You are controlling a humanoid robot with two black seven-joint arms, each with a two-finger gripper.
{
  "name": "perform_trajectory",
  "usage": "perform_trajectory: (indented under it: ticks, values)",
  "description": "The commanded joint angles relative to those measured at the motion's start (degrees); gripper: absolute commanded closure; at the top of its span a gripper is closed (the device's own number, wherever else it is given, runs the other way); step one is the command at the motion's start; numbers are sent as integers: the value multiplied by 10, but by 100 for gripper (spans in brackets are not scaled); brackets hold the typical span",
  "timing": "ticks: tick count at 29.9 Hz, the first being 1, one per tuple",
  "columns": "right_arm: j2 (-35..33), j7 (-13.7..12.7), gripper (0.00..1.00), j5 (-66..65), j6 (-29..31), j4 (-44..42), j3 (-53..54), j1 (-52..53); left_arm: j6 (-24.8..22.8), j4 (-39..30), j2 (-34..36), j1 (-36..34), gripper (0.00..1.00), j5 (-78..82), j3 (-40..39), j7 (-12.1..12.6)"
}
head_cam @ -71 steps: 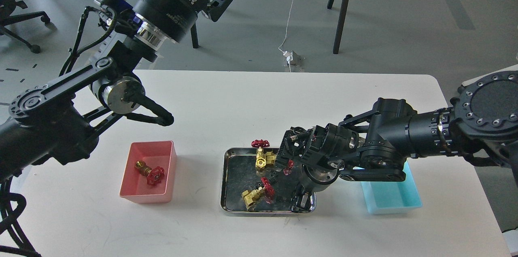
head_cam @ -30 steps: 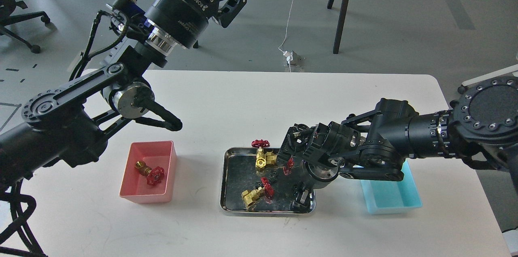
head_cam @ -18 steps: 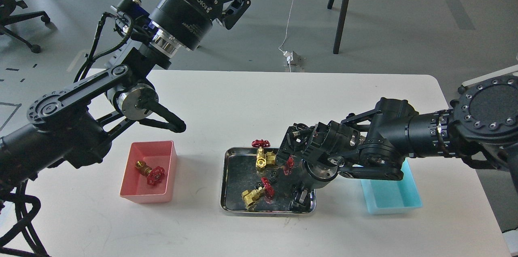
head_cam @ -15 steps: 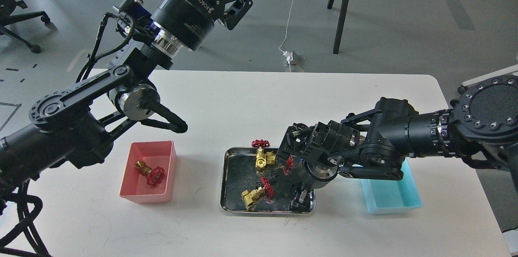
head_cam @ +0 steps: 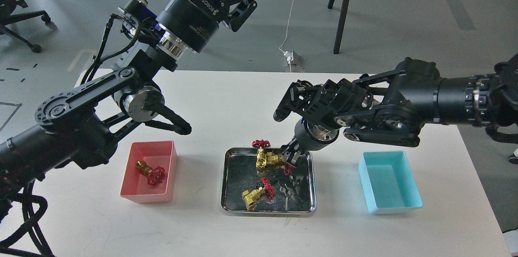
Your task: Place valve in pink box and gear in blue box
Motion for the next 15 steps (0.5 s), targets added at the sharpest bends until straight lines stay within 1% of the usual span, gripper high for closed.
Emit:
perform_trajectory:
  ticks: [1, 3, 5, 7, 9, 13, 14, 15]
  values:
    - [-144, 0, 93, 2, 0, 84, 0, 29, 0, 3, -5, 1, 10, 1, 2, 0]
    - [-225, -1, 92, -5, 0, 124, -7, 27, 0, 3, -14, 4, 10, 1, 2, 0]
    - [-282, -3, 92, -14, 0, 152, -28, 16, 1, 5, -21, 6, 10, 1, 2, 0]
    - [-322, -3, 92, -32, 0, 171, -46, -9, 1, 10, -31, 6, 10, 2, 5, 0]
    - [-349, -4, 92, -38, 0, 172, -42, -40, 1, 15, -43, 6, 10, 2, 8, 0]
    - [-370, -5, 90, -41, 0, 173, -17, -83, 2, 16, -54, 15, 10, 11, 7, 0]
    - [-372, -5, 87, -41, 0, 172, -10, -91, 2, 16, -55, 16, 10, 18, 7, 0]
    - [-374, -5, 81, -41, 0, 170, -4, -100, 3, 16, -59, 16, 10, 22, 7, 0]
